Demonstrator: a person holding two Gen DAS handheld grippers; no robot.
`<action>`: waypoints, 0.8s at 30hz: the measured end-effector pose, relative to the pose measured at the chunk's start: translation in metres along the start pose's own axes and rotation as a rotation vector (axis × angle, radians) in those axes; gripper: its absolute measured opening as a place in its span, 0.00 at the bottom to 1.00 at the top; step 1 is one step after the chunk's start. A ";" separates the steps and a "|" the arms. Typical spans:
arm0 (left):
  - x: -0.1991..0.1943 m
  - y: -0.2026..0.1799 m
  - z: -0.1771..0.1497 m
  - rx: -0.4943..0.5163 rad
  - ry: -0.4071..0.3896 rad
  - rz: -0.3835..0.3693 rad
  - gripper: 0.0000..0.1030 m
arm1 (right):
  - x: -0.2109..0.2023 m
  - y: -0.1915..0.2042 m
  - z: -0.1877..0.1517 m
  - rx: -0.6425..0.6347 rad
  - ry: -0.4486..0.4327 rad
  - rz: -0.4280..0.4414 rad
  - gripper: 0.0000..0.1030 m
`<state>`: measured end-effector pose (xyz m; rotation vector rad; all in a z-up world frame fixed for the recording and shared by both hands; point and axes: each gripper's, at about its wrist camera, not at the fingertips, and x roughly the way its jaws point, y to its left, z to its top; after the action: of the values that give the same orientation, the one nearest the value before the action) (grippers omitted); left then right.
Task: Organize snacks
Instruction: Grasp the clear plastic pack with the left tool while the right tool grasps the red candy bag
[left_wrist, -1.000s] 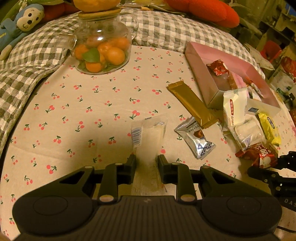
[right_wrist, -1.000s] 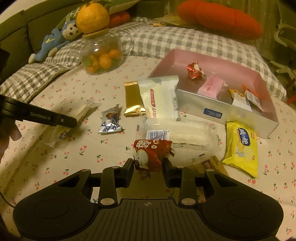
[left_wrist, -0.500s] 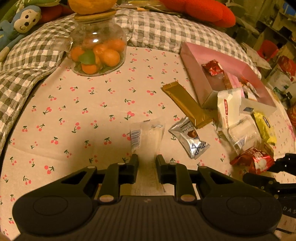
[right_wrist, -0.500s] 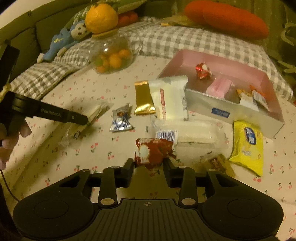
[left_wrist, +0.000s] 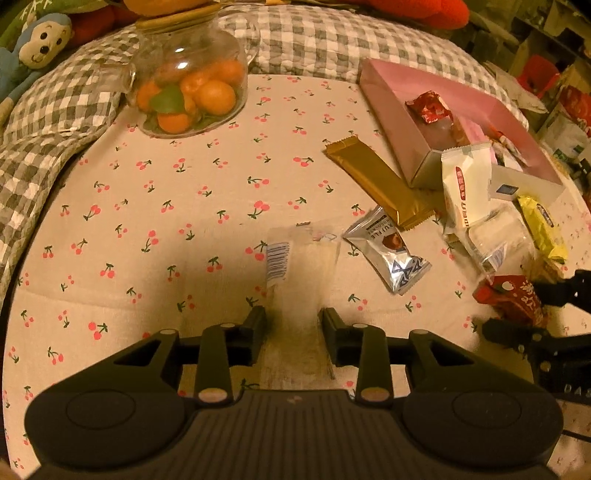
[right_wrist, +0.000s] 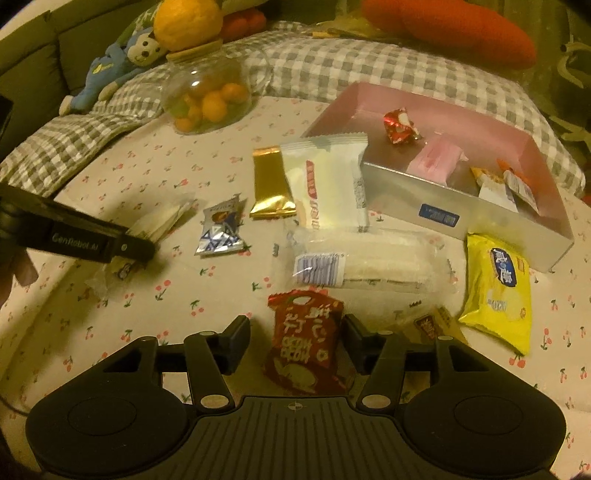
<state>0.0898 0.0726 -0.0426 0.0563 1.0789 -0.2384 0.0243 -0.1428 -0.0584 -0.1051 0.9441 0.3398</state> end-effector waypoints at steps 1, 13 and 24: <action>0.000 -0.001 0.000 0.004 0.000 0.004 0.30 | 0.001 0.000 0.000 -0.003 -0.005 -0.009 0.53; -0.005 0.003 0.001 -0.022 -0.014 0.012 0.22 | -0.001 0.005 0.000 -0.059 -0.038 -0.048 0.34; -0.012 0.010 0.004 -0.067 -0.029 -0.005 0.19 | -0.016 0.012 0.005 -0.044 -0.079 -0.006 0.33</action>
<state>0.0901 0.0831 -0.0312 -0.0100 1.0578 -0.2073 0.0154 -0.1342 -0.0415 -0.1336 0.8579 0.3569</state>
